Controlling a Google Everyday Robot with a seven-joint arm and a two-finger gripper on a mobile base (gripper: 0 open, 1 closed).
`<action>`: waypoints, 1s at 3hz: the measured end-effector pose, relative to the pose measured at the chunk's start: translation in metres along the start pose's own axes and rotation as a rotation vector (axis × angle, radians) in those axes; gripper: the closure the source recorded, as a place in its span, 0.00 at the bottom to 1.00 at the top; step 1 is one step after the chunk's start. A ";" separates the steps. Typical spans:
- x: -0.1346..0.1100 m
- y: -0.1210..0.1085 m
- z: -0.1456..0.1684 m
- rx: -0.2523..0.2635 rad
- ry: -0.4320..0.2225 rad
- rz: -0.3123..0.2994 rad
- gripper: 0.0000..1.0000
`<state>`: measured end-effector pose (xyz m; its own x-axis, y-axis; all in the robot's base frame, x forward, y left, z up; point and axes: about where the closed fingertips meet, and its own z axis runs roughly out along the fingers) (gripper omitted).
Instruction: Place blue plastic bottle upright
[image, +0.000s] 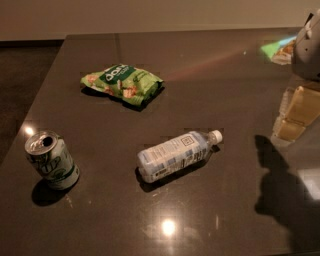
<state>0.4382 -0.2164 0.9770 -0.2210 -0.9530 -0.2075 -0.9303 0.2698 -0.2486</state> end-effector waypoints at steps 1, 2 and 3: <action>-0.003 -0.001 -0.001 0.010 0.001 -0.011 0.00; -0.023 0.004 0.010 0.001 -0.006 -0.100 0.00; -0.048 0.014 0.027 -0.010 0.008 -0.230 0.00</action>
Offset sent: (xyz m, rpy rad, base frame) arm 0.0107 0.0547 -0.0221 -0.0501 -0.0030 0.2249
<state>0.4443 -0.1628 0.9577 -0.0053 -0.9903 -0.1390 -0.9594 0.0443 -0.2786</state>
